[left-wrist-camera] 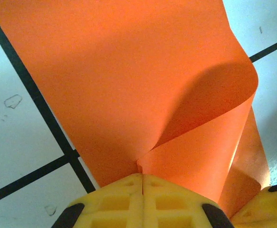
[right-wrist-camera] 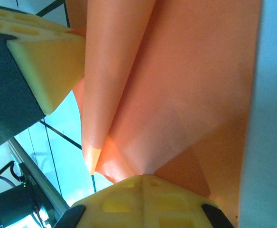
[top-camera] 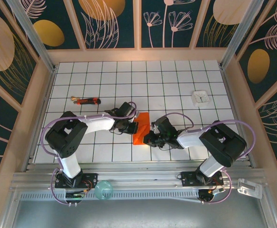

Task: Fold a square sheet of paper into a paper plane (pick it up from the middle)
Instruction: Fold the triangle a second time at the center of the table.

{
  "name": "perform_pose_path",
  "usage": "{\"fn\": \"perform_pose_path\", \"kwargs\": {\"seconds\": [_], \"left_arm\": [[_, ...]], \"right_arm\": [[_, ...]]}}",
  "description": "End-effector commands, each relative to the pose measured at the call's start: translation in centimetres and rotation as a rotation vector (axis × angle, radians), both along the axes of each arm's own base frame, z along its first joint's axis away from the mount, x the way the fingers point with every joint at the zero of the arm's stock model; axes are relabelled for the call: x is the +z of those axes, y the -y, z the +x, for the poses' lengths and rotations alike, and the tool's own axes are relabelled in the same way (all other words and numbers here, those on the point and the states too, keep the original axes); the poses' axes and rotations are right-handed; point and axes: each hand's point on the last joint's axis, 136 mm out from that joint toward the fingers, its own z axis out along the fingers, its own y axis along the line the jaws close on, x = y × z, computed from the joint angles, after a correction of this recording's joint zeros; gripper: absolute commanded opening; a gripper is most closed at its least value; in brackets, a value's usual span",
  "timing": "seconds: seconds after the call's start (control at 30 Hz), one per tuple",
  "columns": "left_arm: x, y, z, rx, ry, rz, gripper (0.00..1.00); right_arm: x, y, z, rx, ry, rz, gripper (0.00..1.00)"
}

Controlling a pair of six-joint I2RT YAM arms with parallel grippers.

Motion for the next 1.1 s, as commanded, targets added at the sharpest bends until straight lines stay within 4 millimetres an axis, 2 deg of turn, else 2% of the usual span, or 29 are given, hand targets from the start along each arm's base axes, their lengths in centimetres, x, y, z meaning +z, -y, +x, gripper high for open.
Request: {"fn": "perform_pose_path", "kwargs": {"seconds": [0.0,0.03,0.1,0.63,1.07], "left_arm": [[-2.2,-1.6,-1.5,-0.008,-0.064,0.104,0.0],[-1.3,-0.9,-0.6,-0.008,-0.042,0.087,0.0],[-1.2,-0.9,-0.4,-0.008,-0.038,0.089,0.0],[0.2,0.5,0.2,-0.027,-0.026,0.036,0.0],[-1.5,-0.5,-0.4,-0.026,-0.05,0.09,0.0]], "right_arm": [[-3.5,3.3,-1.4,-0.019,-0.064,-0.175,0.0],[-3.5,3.3,-1.4,-0.018,-0.065,-0.178,0.0],[-3.6,3.4,-1.5,-0.018,-0.065,-0.185,0.0],[-3.8,3.7,-1.5,-0.012,-0.066,-0.206,0.0],[-3.7,3.7,-1.4,-0.013,-0.06,-0.208,0.0]]}}
